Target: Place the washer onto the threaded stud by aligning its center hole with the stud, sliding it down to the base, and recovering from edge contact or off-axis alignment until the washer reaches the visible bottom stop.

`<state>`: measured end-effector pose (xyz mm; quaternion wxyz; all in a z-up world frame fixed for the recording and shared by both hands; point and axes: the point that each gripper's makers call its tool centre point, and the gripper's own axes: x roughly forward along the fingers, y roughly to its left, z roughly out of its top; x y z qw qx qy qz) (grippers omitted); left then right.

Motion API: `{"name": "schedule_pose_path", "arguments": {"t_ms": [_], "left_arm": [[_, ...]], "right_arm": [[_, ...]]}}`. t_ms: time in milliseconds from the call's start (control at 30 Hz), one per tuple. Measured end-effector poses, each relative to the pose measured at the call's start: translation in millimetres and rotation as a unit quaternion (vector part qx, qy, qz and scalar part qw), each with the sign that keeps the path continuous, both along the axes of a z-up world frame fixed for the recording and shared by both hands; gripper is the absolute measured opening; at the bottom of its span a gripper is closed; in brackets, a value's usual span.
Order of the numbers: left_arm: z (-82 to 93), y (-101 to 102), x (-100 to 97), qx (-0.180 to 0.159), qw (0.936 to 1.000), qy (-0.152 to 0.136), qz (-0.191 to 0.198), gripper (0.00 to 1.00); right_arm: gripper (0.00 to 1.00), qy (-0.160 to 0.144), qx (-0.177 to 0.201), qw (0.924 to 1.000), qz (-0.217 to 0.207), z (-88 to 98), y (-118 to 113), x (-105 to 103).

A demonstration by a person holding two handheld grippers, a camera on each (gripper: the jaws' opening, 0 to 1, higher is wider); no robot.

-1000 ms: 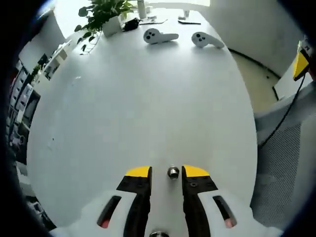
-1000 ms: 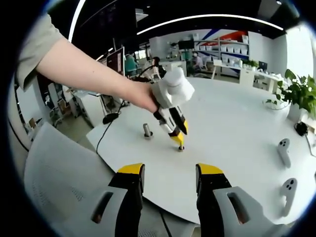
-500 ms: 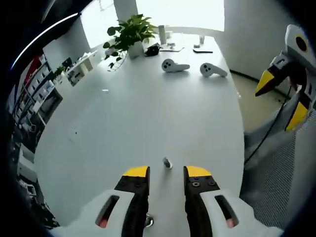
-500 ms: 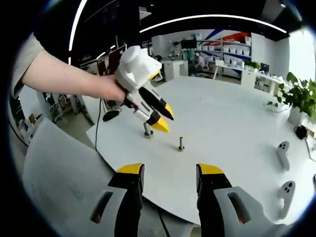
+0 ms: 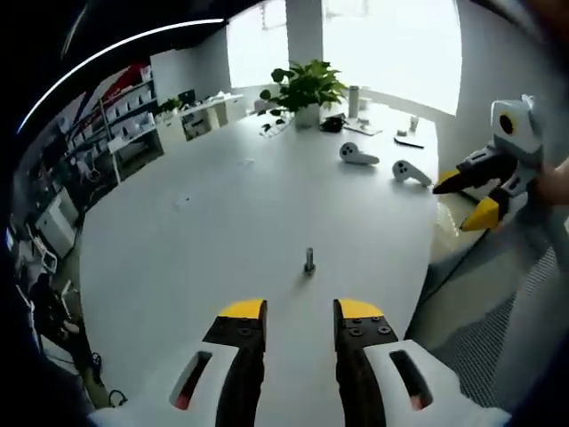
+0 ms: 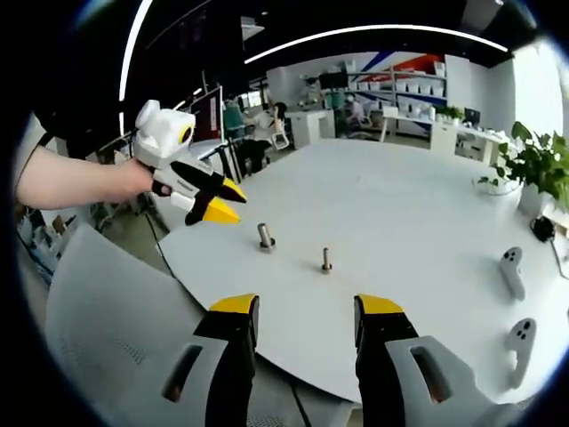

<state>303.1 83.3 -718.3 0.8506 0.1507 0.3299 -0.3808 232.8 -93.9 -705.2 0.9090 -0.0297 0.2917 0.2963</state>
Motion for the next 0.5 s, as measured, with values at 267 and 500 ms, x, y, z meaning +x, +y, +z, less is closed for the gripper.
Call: {"name": "schedule_pose_path", "arguments": {"t_ms": [267,500], "left_arm": [[21.3,43,-26.2,-0.049,0.9945,-0.018,0.091,0.3],[46.5,60,-50.8,-0.079,0.9853,-0.06,0.139,0.3]], "right_arm": [[0.45,-0.007,0.003,1.0,0.006,3.5,3,-1],[0.44,-0.003,0.011,0.9999,0.003,3.8,2,-1]]}}
